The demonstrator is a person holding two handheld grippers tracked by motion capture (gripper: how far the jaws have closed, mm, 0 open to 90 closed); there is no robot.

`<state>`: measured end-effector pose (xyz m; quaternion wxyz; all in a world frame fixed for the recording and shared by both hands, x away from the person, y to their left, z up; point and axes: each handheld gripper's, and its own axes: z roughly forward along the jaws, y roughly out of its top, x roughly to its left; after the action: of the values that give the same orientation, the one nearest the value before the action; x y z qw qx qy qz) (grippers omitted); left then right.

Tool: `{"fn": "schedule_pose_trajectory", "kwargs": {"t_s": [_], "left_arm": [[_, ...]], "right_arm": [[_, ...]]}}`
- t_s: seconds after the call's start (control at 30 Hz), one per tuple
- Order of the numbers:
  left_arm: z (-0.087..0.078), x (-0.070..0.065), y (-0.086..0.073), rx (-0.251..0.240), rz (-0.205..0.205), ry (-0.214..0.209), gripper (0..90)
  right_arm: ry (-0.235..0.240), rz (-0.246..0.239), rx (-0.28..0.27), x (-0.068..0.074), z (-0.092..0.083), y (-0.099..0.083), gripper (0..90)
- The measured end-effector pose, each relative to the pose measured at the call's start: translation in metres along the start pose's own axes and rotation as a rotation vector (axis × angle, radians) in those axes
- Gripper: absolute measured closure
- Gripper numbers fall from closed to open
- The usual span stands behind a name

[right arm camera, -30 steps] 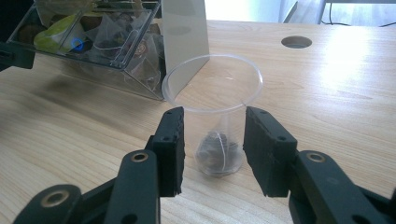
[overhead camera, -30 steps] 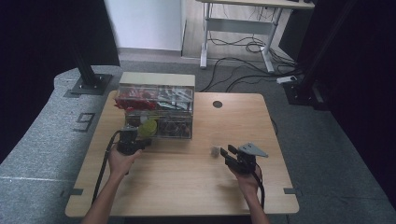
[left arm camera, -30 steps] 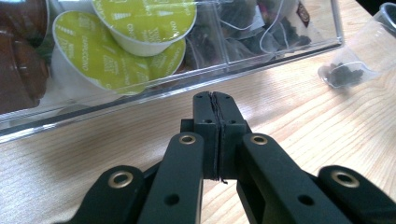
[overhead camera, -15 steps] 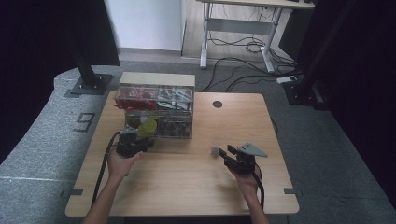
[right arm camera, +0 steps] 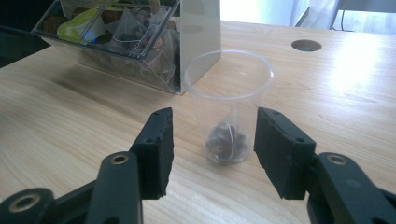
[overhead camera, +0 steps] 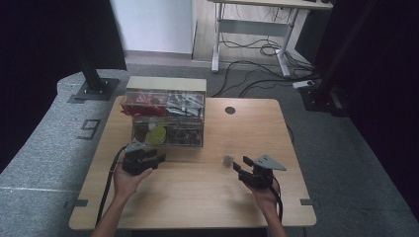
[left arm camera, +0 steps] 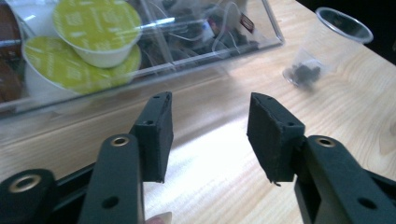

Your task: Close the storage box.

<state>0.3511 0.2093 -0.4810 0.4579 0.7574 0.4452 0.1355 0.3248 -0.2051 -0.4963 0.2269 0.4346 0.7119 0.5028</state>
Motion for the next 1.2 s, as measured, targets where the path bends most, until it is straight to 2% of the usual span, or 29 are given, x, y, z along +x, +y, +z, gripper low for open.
{"fn": "schedule_pose_trajectory", "kwargs": {"t_s": [0.17,0.27,0.47,0.6,0.63,0.73,0.9,1.2], "left_arm": [[-0.002,-0.012,-0.015,0.0,0.043,-0.004,45.5],[-0.003,-0.016,-0.027,0.012,0.051,-0.004,44.0],[-0.008,-0.02,-0.05,0.032,0.047,-0.003,43.0],[-0.009,-0.019,-0.062,0.07,0.068,0.042,42.2],[-0.009,-0.018,-0.065,0.074,0.062,0.046,41.8],[-0.01,-0.015,-0.073,0.089,0.037,0.05,41.7],[-0.009,-0.009,-0.081,0.115,0.032,0.07,41.8],[-0.01,-0.004,-0.083,0.126,0.016,0.071,40.9]], "right_arm": [[0.001,-0.001,-0.002,-0.003,-0.011,-0.004,42.5],[-0.005,0.0,-0.007,-0.005,-0.019,-0.01,40.5],[-0.052,0.016,0.004,-0.013,-0.038,-0.026,38.7],[-0.073,0.037,0.011,-0.022,-0.049,-0.037,38.2],[-0.076,0.045,0.019,-0.024,-0.05,-0.04,38.2],[-0.074,0.056,0.045,-0.032,-0.051,-0.05,38.2],[-0.093,0.072,0.102,-0.041,-0.043,-0.062,38.0],[-0.112,0.043,0.123,-0.036,-0.039,-0.064,37.8]]}}
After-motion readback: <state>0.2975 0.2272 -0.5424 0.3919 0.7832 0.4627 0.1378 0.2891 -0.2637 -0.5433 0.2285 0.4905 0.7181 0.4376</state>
